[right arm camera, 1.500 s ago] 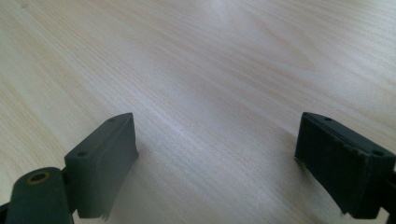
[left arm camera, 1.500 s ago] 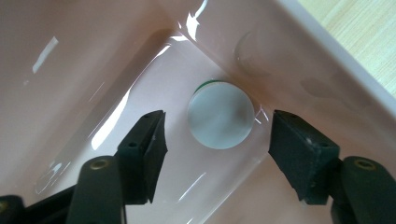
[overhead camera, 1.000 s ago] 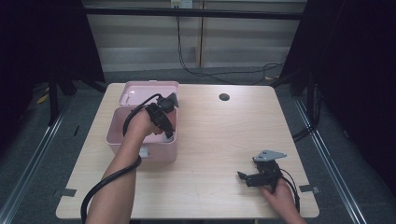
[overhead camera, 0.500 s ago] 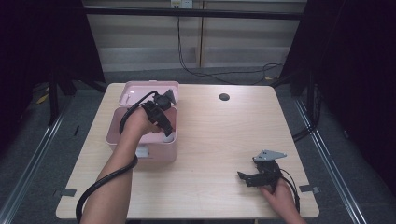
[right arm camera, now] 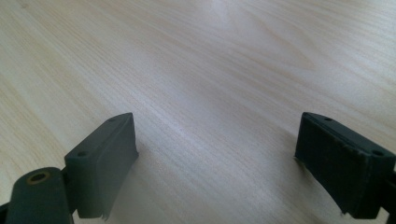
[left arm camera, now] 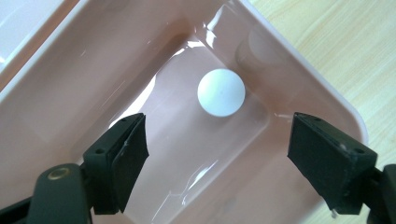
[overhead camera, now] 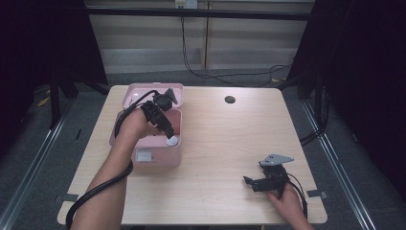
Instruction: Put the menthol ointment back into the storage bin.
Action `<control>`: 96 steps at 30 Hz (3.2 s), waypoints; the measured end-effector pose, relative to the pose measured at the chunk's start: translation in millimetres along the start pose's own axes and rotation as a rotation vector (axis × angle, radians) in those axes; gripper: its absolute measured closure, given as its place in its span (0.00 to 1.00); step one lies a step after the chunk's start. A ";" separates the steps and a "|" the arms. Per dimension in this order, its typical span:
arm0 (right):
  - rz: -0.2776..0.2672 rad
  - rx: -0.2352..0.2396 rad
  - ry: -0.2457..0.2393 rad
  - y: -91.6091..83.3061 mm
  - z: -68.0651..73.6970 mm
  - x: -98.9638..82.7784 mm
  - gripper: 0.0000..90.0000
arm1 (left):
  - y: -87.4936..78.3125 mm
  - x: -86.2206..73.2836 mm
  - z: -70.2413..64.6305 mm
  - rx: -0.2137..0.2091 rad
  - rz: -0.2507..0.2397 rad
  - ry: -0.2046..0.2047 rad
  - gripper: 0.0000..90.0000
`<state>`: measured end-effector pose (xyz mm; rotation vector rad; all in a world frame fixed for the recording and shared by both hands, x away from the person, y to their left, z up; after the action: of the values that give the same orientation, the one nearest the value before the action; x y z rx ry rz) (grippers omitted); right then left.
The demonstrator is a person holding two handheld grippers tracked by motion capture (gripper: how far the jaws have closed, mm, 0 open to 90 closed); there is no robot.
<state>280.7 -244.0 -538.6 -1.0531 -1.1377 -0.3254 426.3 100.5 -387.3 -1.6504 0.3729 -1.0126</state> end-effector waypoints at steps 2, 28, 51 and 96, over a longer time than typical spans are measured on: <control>-0.001 0.000 -0.001 0.0 -0.1 0.0 0.13 | -3.2 -2.3 -0.7 0.002 -0.003 -0.002 0.22; -0.001 0.001 -0.002 0.1 -0.1 0.0 0.13 | -48.5 -41.7 -1.1 0.004 -0.047 -0.006 0.22; 0.000 0.000 0.001 0.0 0.1 -0.1 0.13 | -66.0 -85.9 -1.1 0.008 -0.095 -0.012 0.22; 0.000 0.001 -0.003 0.0 -0.1 -0.1 0.13 | -21.7 -193.2 -9.9 -0.017 -0.220 -0.052 0.21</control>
<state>280.8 -244.2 -538.7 -1.0526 -1.1404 -0.3233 300.4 235.4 -449.3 -1.7573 0.1683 -1.1289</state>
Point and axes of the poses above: each handheld gripper's, and its own axes: y roughly forward along the jaws, x roughly out of its top, z roughly to its left, the point moved 4 cm from there along y, roughly forward along the jaws, and after that the axes turned 13 degrees about -z, right-handed, at the moved point
